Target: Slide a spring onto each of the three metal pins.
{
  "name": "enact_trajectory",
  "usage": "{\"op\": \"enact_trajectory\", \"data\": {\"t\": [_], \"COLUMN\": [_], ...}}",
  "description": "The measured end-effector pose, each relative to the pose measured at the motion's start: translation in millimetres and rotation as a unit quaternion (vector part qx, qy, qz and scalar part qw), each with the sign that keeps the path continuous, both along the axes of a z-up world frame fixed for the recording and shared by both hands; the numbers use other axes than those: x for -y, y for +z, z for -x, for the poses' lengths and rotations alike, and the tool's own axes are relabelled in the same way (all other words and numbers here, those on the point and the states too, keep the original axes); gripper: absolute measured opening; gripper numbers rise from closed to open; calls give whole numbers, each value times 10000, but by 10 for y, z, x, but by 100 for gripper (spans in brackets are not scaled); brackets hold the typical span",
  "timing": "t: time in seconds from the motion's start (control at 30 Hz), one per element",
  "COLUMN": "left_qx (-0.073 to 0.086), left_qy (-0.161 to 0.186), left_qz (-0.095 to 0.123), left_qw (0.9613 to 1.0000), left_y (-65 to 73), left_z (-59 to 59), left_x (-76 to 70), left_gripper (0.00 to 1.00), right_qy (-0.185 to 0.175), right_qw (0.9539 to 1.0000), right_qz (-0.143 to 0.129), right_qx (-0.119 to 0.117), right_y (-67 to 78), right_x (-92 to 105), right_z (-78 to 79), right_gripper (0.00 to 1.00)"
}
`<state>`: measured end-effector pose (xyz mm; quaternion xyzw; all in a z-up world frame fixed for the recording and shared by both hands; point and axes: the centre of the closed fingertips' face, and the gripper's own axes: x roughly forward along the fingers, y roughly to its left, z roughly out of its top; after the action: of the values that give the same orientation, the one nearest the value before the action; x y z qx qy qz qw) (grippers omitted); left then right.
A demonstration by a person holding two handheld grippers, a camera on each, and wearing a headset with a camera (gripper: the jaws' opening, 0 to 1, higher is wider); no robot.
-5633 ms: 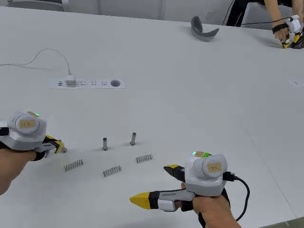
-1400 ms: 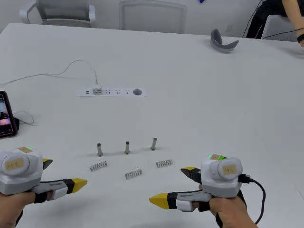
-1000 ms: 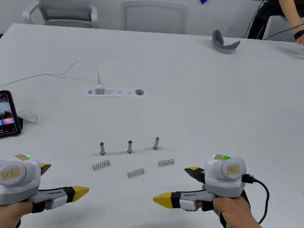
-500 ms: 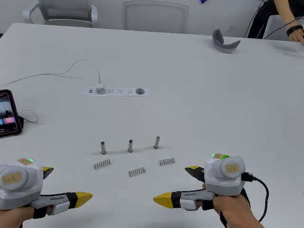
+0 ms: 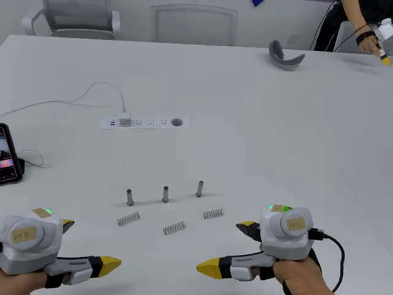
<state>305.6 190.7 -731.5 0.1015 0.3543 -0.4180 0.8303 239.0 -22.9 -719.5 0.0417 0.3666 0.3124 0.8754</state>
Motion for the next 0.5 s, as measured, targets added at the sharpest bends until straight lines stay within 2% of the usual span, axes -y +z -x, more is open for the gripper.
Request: {"op": "enact_trajectory", "data": {"t": [0.23,0.5], "left_qx": [35,38], "left_qy": [-270,-549], "left_qz": [-141,-175], "left_qw": [9995,9983], "left_y": [-21,-20], "left_z": [-32,-80], "left_x": [57,159], "left_gripper": [88,86], "right_qy": [37,52], "right_qw": [10000,10000], "right_qz": [19,-2], "right_qx": [-50,-27], "right_y": [-5,2], "right_x": [-12,-2], "right_z": [18,22], "right_gripper": [94,94]}}
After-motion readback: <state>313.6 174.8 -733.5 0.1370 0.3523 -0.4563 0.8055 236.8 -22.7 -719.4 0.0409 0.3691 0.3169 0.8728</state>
